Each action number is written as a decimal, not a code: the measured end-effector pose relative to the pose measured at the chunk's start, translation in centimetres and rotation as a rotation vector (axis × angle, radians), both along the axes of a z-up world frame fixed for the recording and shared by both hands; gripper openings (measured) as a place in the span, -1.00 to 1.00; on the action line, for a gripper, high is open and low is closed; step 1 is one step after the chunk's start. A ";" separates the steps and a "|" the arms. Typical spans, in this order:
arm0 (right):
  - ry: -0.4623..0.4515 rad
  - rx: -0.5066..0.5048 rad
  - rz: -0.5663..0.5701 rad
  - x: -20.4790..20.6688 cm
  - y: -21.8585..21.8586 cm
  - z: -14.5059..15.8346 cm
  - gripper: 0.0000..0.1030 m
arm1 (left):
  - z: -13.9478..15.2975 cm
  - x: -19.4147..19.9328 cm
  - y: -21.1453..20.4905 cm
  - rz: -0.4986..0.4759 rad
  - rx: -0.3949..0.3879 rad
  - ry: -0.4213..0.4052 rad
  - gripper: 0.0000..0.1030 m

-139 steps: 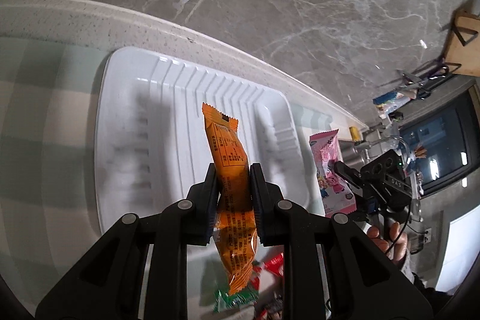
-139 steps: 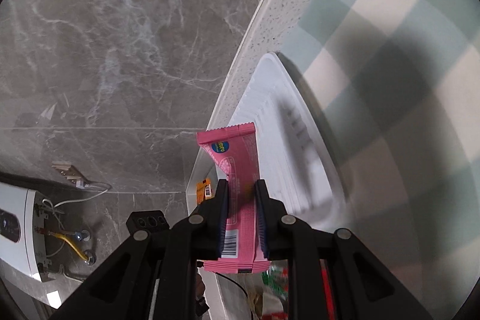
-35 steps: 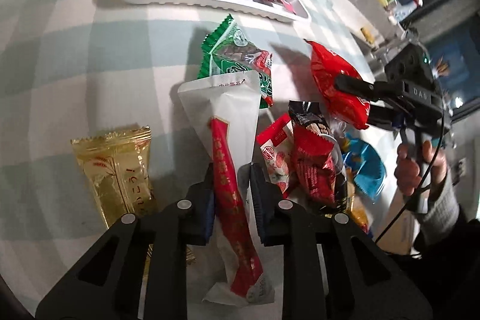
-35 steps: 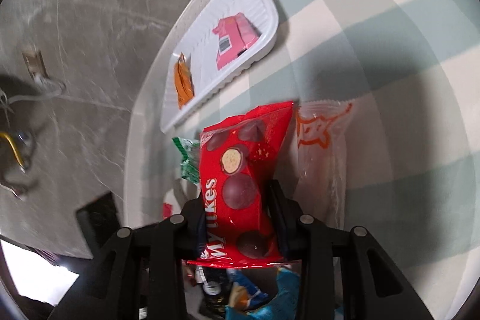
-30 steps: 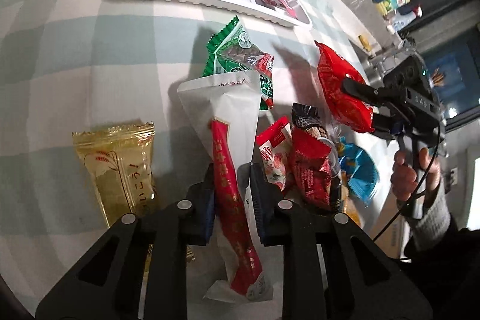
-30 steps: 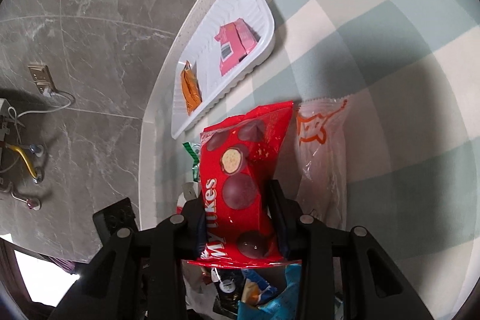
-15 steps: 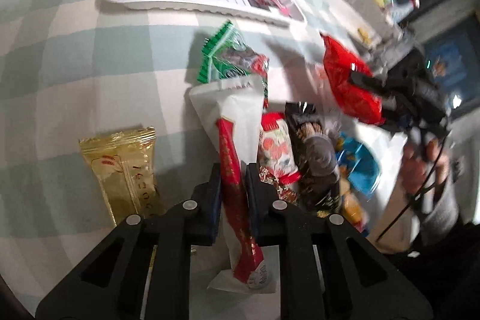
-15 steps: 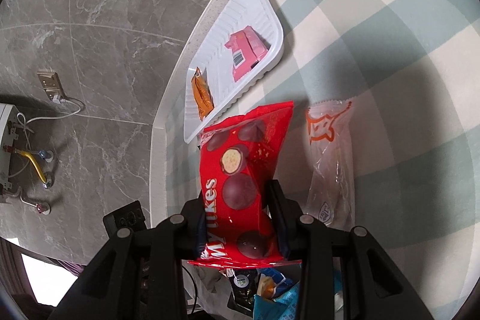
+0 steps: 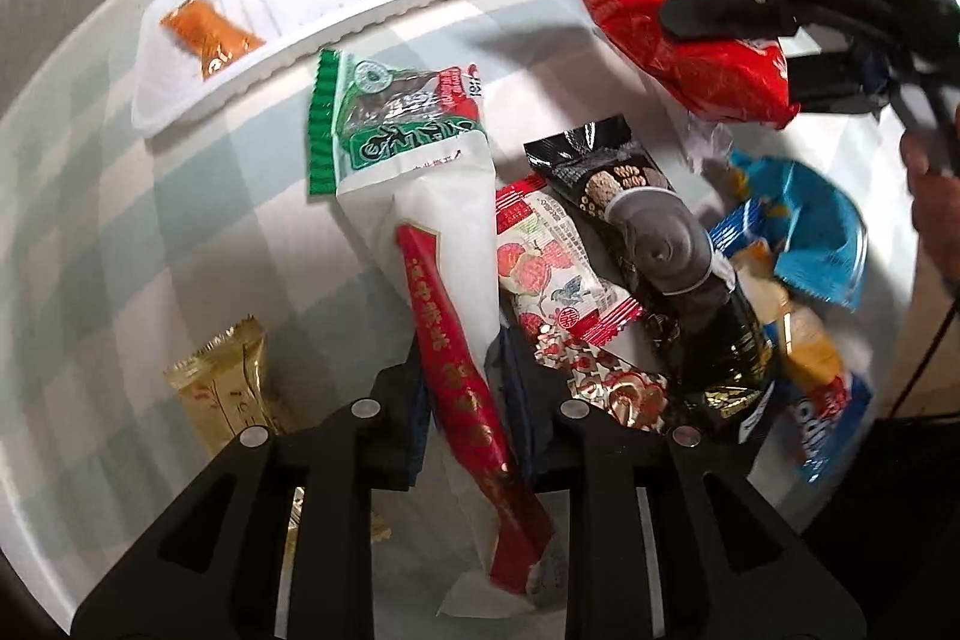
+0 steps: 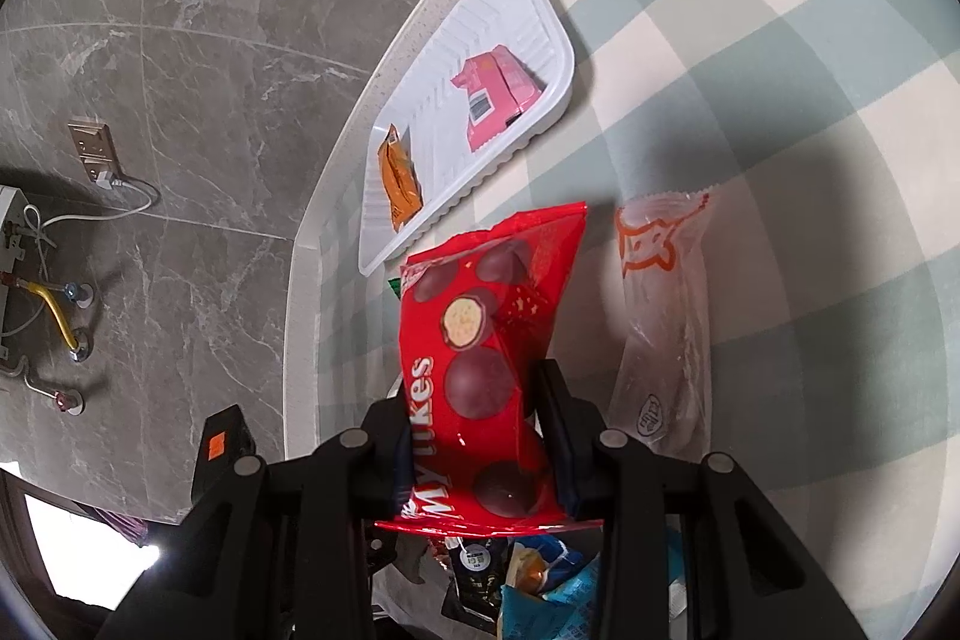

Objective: Organize snacks
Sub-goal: 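Lift the stick pack with the left tool while the right tool holds the Maltesers bag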

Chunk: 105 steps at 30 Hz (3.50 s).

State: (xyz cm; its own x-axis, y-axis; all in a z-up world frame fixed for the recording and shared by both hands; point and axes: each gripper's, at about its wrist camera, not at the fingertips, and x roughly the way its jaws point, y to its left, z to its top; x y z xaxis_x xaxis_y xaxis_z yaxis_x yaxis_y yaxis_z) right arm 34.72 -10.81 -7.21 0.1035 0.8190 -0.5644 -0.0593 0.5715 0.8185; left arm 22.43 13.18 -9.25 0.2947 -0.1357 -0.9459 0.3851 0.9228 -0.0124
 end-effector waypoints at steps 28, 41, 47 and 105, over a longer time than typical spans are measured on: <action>0.026 0.006 -0.010 -0.9 0.1 -0.7 -0.22 | 0.1 0.6 5.2 0.108 -0.315 0.063 -0.67; 0.039 0.076 -0.014 0.6 0.3 0.6 -0.22 | 3.4 3.4 9.6 0.236 -0.585 0.046 -0.67; 0.036 0.109 -0.018 2.0 0.9 1.6 -0.22 | 4.9 5.4 10.5 0.240 -0.642 0.019 -0.67; 0.050 0.065 0.029 3.6 3.7 0.4 -0.22 | 0.3 5.0 6.9 0.291 -0.049 -0.039 -0.53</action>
State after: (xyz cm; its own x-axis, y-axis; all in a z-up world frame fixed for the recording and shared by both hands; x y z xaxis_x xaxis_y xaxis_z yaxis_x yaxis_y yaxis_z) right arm 38.32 -7.10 -6.86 0.0518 0.8563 -0.5139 -0.0329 0.5157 0.8561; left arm 27.41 20.05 -8.96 0.3643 -0.0853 -0.9274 0.1051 0.9932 -0.0501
